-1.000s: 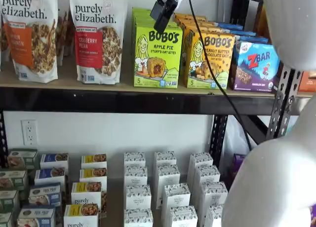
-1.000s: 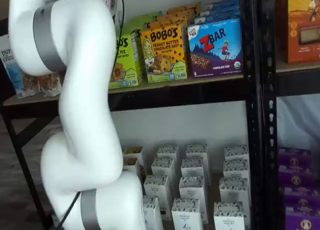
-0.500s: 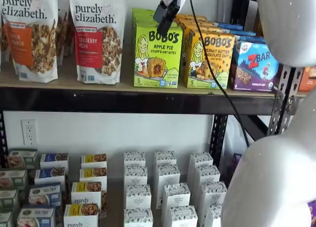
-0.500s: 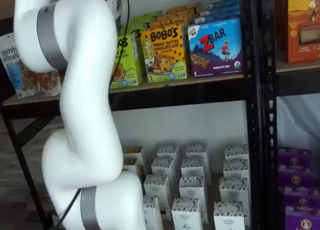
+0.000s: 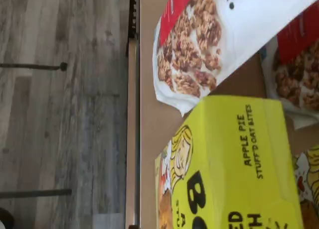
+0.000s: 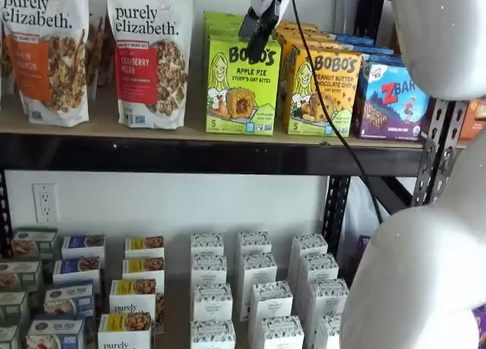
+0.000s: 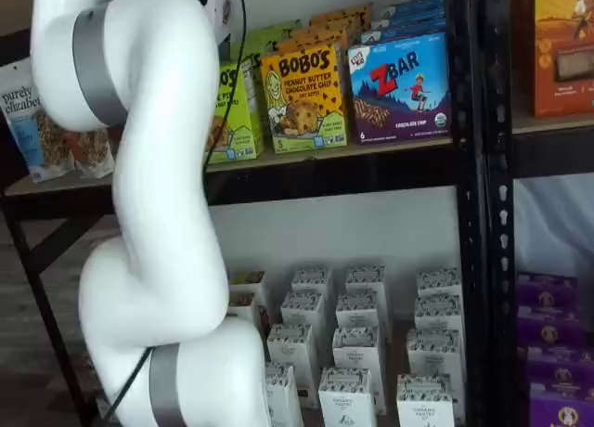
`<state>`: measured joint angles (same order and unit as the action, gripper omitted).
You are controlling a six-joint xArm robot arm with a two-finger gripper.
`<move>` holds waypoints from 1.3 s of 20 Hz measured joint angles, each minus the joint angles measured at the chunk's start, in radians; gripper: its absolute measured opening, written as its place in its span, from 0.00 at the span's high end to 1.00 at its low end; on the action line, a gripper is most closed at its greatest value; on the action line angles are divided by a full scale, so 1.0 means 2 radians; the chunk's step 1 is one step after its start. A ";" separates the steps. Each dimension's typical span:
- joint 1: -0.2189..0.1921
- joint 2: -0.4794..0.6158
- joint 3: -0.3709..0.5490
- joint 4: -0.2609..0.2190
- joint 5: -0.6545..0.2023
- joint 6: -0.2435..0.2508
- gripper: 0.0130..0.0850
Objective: Pick the green box on the top shelf, the fourth from the left
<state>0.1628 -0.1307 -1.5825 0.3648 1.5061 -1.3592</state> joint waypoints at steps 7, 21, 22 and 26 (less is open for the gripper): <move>0.002 0.000 0.012 -0.009 -0.011 -0.003 0.00; 0.016 -0.001 0.027 -0.039 -0.038 0.005 0.00; 0.017 -0.001 0.028 -0.042 -0.039 0.005 0.00; 0.020 -0.002 0.034 -0.048 -0.045 0.007 0.00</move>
<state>0.2029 -0.1347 -1.5140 0.2698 1.4160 -1.3445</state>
